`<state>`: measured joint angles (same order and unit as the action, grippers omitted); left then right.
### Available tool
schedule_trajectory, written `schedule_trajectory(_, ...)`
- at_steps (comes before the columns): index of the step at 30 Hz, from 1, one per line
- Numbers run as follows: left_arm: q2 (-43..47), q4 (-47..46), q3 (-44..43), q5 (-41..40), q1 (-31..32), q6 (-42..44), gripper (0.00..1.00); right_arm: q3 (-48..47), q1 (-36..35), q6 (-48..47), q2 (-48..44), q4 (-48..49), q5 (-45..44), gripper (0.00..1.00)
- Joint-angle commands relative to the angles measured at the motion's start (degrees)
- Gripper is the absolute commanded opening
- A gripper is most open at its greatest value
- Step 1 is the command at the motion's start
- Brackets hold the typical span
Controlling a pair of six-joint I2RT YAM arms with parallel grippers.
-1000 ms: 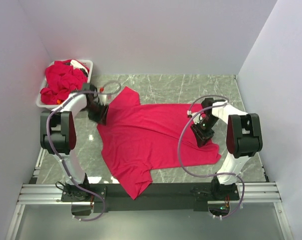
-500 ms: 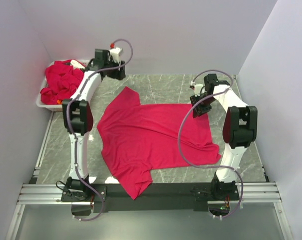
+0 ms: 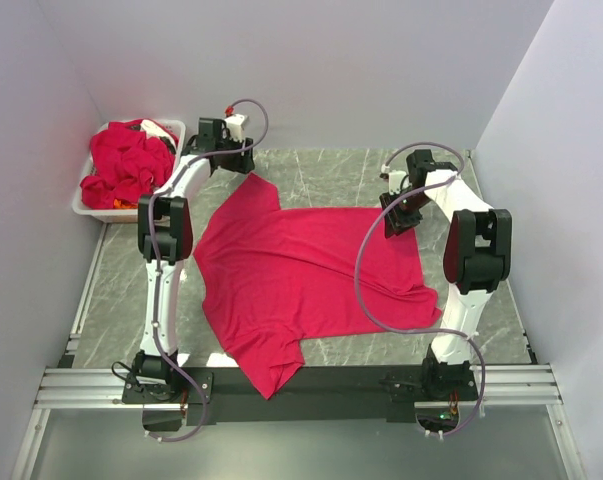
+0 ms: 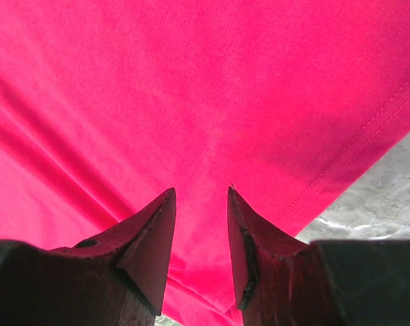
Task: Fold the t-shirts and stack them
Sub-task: Flatten the tshirt out
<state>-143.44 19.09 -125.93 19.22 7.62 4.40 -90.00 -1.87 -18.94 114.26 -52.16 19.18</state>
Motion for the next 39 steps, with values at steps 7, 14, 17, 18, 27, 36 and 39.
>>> schedule_trajectory(7, -4.4, 4.3, -8.0, -1.6, 2.8, 2.7, 0.67, -1.6, 1.3, 0.3, -0.8, -0.4, 0.2, 0.43)
schedule_trajectory(14, -7.9, 11.0, -11.7, -10.3, 4.8, 7.9, 0.65, -1.6, 1.5, 0.3, -0.4, -0.4, 0.0, 0.43)
schedule_trajectory(17, -9.1, 13.3, -9.8, -10.4, 4.7, 9.4, 0.59, -1.4, 1.6, 0.0, -0.6, -0.3, -0.5, 0.43)
schedule_trajectory(18, -9.1, 13.3, -10.0, -10.4, 4.6, 9.6, 0.56, -1.5, 1.5, 0.0, -0.6, -0.4, -0.5, 0.43)
schedule_trajectory(27, -6.5, 8.0, -7.2, -7.6, 3.9, 10.1, 0.14, -3.4, 3.2, 0.0, 0.9, -1.0, -0.4, 0.40)
schedule_trajectory(36, 13.7, -0.8, 3.9, 1.3, 4.1, 13.8, 0.00, -2.7, 3.1, 0.7, 0.4, -0.7, 1.1, 0.39)
schedule_trajectory(39, 24.7, -4.3, 16.9, 4.7, 4.6, 18.0, 0.00, -2.2, 3.2, 0.6, -0.5, -0.7, 1.0, 0.39)
